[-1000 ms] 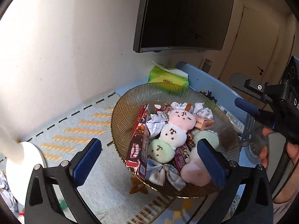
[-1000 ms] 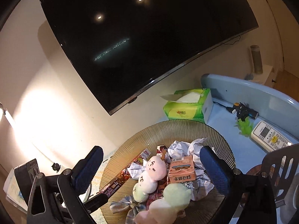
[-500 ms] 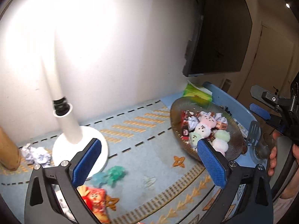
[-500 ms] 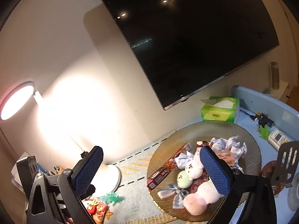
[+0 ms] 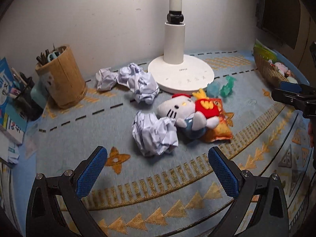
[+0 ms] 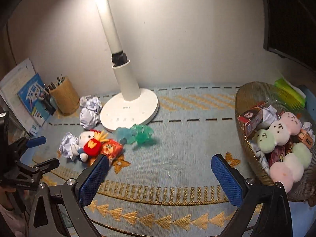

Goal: Organize objects
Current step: 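Bring both tools back over the desk items, then grasp a paper ball with the left tool while the right tool grasps the green figure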

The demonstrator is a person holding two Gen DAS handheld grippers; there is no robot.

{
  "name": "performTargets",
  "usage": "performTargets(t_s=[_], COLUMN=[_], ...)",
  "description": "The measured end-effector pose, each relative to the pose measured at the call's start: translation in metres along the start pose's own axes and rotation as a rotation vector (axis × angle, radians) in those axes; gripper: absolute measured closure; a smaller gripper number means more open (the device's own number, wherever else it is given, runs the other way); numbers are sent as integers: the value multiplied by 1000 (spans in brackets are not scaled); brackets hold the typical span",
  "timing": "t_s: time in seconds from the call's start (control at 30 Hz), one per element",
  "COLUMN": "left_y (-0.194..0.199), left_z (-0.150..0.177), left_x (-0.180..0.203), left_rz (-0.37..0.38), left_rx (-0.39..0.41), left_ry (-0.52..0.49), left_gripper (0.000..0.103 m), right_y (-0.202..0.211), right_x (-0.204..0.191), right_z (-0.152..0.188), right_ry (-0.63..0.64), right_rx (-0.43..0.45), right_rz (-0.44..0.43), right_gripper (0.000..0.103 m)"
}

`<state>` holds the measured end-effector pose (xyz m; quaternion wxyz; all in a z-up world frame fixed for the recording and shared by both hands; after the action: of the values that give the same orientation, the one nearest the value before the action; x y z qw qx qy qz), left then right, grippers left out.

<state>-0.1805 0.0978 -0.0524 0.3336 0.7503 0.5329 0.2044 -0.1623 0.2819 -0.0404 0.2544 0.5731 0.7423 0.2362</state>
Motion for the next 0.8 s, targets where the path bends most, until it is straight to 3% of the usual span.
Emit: performTargets(t_s=[0.1, 0.27, 0.33, 0.8], left_y=[-21, -33, -37, -55], left_z=[29, 23, 18, 0], left_x=[-2, -12, -13, -16], left_rz=[-42, -30, -36, -54], left_rx=[-56, -25, -16, -17], left_ry=[2, 105, 108, 134], left_gripper=[0, 0, 0, 0], right_y=[-33, -67, -74, -121], right_x=[1, -7, -9, -5], right_z=[28, 52, 48, 6], right_ry=[84, 133, 108, 78], right_rx=[-67, -138, -108, -111], right_rz=[80, 84, 62, 63], right_gripper=[0, 0, 0, 0])
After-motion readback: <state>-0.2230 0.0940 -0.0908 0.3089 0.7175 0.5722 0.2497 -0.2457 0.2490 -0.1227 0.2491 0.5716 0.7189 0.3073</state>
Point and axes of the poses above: each gripper's, at about its wrist camera, not at the fingertips, and y roughly against the way its jaws point, x to its right, z to its underside, the point moved 10 cm from there along -y, roughly the way its jaws point, and after that the axes turned 7 degrees about x, right-handed, at the moved point
